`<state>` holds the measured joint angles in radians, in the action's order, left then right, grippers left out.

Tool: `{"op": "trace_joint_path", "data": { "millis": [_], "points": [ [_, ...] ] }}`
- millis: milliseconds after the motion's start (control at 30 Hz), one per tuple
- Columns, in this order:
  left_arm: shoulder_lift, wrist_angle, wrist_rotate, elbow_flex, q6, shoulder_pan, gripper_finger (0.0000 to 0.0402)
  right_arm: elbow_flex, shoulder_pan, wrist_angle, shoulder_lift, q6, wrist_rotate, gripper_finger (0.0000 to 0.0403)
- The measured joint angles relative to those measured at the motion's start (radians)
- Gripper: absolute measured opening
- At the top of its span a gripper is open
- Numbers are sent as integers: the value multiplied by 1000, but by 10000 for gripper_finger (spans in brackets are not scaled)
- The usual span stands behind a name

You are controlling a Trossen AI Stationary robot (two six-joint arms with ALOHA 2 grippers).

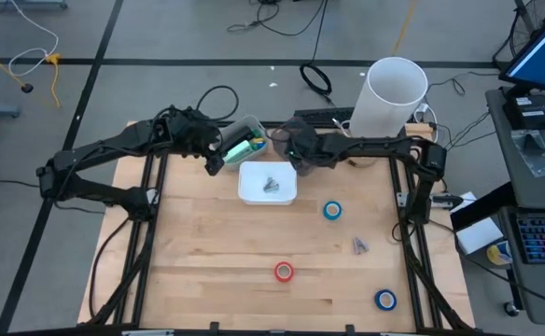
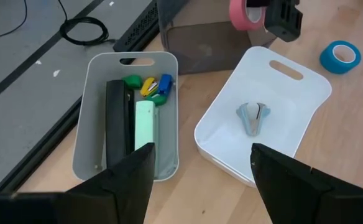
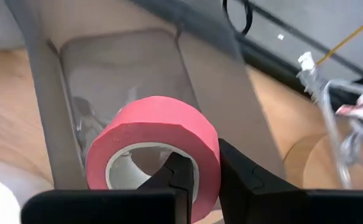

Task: Pick and place Stapler, Stapler remover, tape
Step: Put the pink tape into the black bin

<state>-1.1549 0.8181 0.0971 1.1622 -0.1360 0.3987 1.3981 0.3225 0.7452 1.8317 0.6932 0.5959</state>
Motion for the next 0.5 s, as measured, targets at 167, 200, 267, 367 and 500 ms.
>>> {"op": "trace_joint_path", "data": {
  "millis": [167,200,267,367,500],
  "points": [
    [0,-2,-1,0,1,-11,262,-41,0,-25,0,41,-20,32],
    [0,-1,-2,0,1,-15,262,-45,3,-27,0,48,-21,32],
    [0,-1,-2,0,1,-18,262,-48,10,-28,0,55,-23,32],
    [0,-1,-2,0,1,-29,262,-49,14,-33,0,55,-24,32],
    [0,-1,-2,0,1,-44,262,-49,12,-48,0,73,-25,32]
  ]
}}
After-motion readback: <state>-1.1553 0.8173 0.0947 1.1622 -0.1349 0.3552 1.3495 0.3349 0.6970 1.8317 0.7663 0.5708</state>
